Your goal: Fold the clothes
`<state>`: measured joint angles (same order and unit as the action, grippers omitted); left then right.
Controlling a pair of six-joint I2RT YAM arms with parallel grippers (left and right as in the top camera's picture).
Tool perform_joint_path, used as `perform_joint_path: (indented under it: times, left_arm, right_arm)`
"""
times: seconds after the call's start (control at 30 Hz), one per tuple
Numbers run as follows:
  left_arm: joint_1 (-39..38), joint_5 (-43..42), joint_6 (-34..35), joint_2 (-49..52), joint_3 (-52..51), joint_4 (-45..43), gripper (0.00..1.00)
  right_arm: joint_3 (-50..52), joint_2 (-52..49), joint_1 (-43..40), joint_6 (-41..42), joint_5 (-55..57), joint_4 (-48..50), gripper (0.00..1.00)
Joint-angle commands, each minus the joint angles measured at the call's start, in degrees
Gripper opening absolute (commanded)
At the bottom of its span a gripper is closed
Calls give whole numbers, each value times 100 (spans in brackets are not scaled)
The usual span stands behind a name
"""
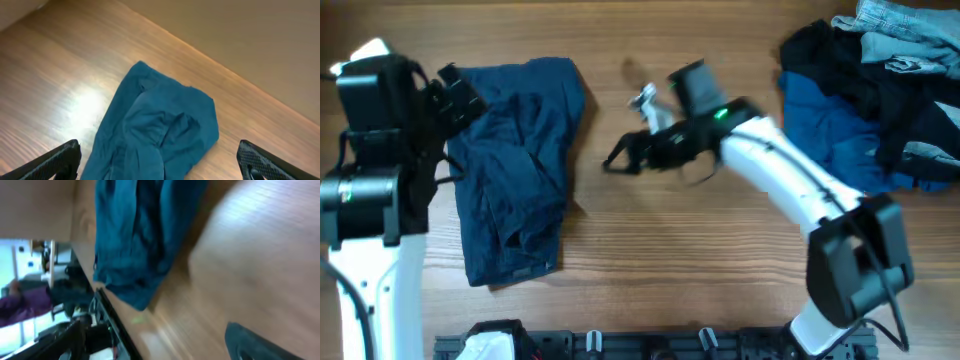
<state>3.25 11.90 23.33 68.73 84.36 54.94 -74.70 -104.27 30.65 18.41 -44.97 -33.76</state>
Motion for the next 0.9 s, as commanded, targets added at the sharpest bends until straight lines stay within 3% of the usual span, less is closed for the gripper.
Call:
perform_joint_path:
  times: [0.0, 0.27, 0.47, 0.63, 0.73, 0.83, 0.87]
  left_arm:
    - [90, -208, 116, -7, 52, 140, 100]
    - [90, -398, 120, -70, 52, 234, 100]
    - [90, -396, 118, -422, 52, 232, 100]
    - [90, -396, 116, -706, 52, 236, 100]
    - [90, -396, 116, -767, 52, 238, 100]
    - [90, -396, 114, -767, 52, 240, 100]
    - [90, -396, 116, -765, 52, 240, 100]
  right_arm:
    - [581, -140, 682, 1508, 0, 1150, 84]
    - [785, -651, 1786, 2942, 949, 2852, 82]
    - [785, -1180, 1825, 3228, 1375, 3307, 87]
    - [785, -1268, 1825, 3338, 1392, 4291, 88]
    - [785, -1268, 1825, 3423, 1320, 4496, 75]
    - [780, -1268, 1825, 3423, 1128, 4892, 33]
    - [778, -1268, 1827, 3421, 1043, 5045, 24]
